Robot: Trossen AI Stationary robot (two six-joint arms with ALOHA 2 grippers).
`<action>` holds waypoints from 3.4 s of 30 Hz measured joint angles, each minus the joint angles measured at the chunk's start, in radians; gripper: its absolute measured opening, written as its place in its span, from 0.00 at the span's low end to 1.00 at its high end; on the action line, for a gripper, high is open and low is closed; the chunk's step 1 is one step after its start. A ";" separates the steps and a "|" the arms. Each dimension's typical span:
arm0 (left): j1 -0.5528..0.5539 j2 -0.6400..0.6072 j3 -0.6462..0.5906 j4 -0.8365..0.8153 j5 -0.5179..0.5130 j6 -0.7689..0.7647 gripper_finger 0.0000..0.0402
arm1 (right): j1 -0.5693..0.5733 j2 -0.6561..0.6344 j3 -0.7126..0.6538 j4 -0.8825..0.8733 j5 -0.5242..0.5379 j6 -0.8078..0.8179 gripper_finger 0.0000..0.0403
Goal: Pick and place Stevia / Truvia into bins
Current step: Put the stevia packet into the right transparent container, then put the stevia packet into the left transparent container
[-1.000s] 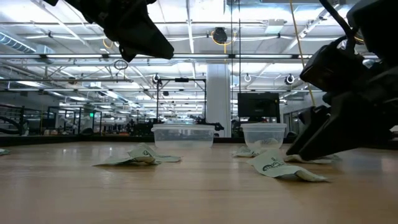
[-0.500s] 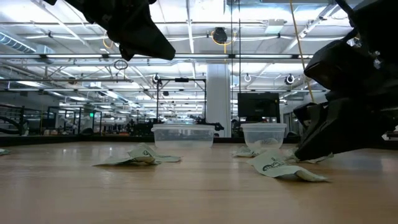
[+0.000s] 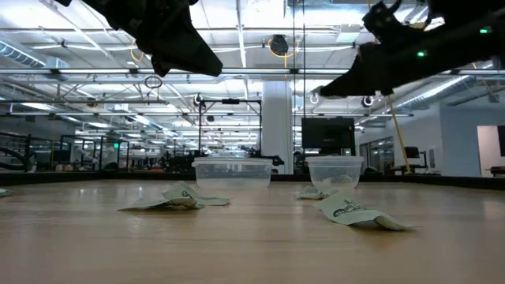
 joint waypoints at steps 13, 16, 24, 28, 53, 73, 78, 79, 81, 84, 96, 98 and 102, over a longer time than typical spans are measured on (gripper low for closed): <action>0.035 0.000 0.000 0.001 -0.007 0.026 0.17 | -0.454 -0.160 0.010 -0.452 -0.568 0.220 0.02; 0.058 0.000 0.000 0.005 -0.006 0.026 0.17 | -0.534 -0.159 0.039 -0.524 -0.637 0.246 0.02; 0.136 0.000 0.000 0.045 -0.006 0.041 0.17 | -0.632 -0.074 0.057 -0.574 -0.743 0.230 0.03; 0.169 0.000 0.000 0.053 -0.006 0.071 0.17 | -0.629 -0.030 0.059 -0.562 -0.762 0.142 0.07; 0.276 0.000 0.000 -0.135 0.335 0.118 0.17 | -0.466 -0.159 0.059 -0.183 -1.125 0.265 0.29; 0.061 0.229 -0.002 -0.106 0.431 -0.125 0.17 | -0.092 -0.143 0.059 -0.119 -1.119 0.186 0.28; 0.045 0.238 -0.001 -0.070 0.459 -0.136 0.17 | -0.092 -0.144 0.059 -0.116 -1.118 0.141 0.28; 0.043 0.238 -0.001 -0.076 0.459 -0.146 0.17 | -0.092 -0.144 0.059 -0.116 -1.118 0.131 0.28; 0.042 0.238 -0.001 -0.093 0.457 -0.181 0.17 | -0.092 -0.144 0.058 -0.116 -1.118 0.112 0.28; 0.040 0.238 -0.001 -0.115 0.456 -0.219 0.17 | -0.092 -0.144 0.059 -0.116 -1.118 0.104 0.28; 0.038 0.269 -0.002 -0.100 0.391 -0.269 0.38 | -0.092 -0.144 0.058 -0.125 -1.120 0.081 0.28; 0.037 0.279 -0.001 -0.102 0.395 -0.269 0.42 | -0.092 -0.144 0.058 -0.124 -1.121 0.081 0.28; 0.037 0.297 -0.001 -0.102 0.394 -0.287 0.46 | -0.092 -0.144 0.058 -0.127 -1.121 0.081 0.28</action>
